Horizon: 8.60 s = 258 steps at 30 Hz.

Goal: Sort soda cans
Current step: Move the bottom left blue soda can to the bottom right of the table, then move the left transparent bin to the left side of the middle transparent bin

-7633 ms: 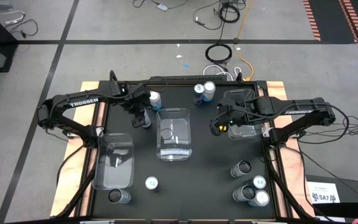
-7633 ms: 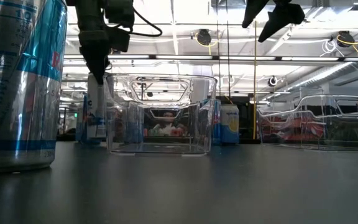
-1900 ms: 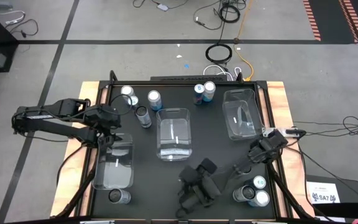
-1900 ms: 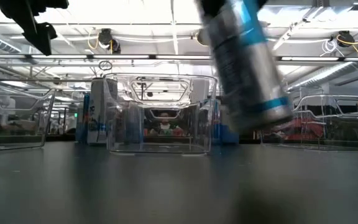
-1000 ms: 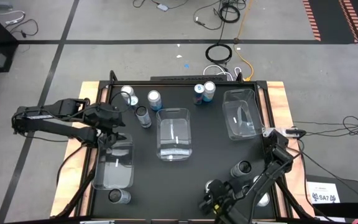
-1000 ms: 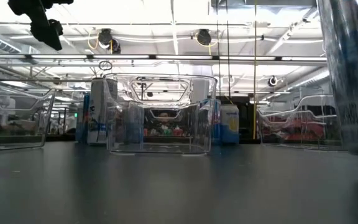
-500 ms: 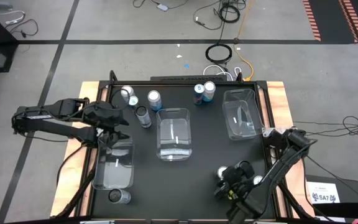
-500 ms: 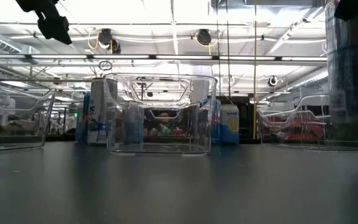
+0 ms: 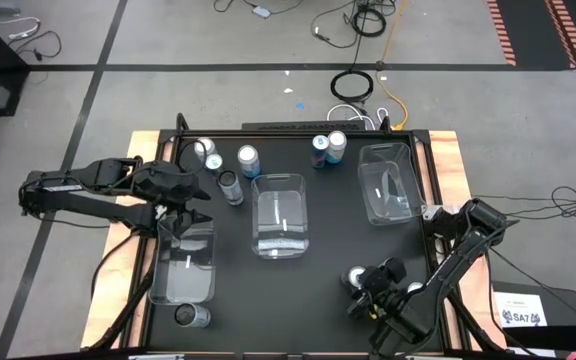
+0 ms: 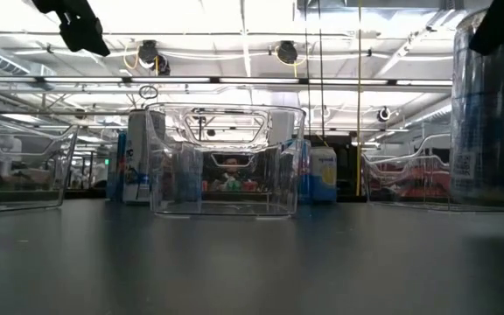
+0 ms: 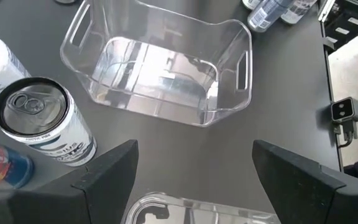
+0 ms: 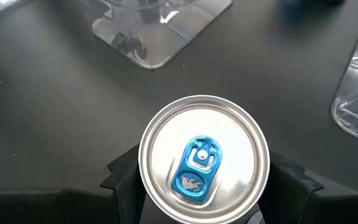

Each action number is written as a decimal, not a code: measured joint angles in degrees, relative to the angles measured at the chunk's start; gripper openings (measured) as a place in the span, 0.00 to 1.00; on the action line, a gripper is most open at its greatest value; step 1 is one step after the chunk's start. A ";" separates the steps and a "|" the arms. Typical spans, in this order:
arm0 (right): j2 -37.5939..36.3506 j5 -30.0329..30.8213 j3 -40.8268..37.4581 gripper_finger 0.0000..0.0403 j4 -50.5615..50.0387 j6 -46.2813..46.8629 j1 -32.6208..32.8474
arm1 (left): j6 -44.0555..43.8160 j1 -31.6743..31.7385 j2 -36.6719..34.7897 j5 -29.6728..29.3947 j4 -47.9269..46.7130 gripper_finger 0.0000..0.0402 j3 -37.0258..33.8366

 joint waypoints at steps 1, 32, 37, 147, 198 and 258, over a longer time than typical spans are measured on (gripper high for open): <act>0.00 0.06 -0.41 0.57 1.12 -0.57 0.00 | 0.00 0.00 0.00 -0.02 -0.02 0.81 0.00; 0.17 -3.40 0.82 0.57 7.88 -11.36 -0.63 | 0.08 0.01 0.00 0.02 -0.26 0.81 0.00; -0.04 -3.31 1.66 0.57 7.56 -12.47 -0.66 | 0.10 0.00 0.00 0.15 -0.44 0.81 0.00; -0.37 0.03 24.27 0.80 13.35 -37.18 -10.76 | -15.03 0.00 0.02 -1.57 -6.91 0.81 0.00; -0.35 -7.66 24.21 0.80 9.40 -34.16 -21.51 | 6.66 -2.71 10.49 -11.43 -19.51 0.61 -10.14; -0.31 -10.70 24.21 0.80 8.73 -42.05 -20.35 | 19.54 4.96 52.24 -13.13 -4.38 0.01 16.49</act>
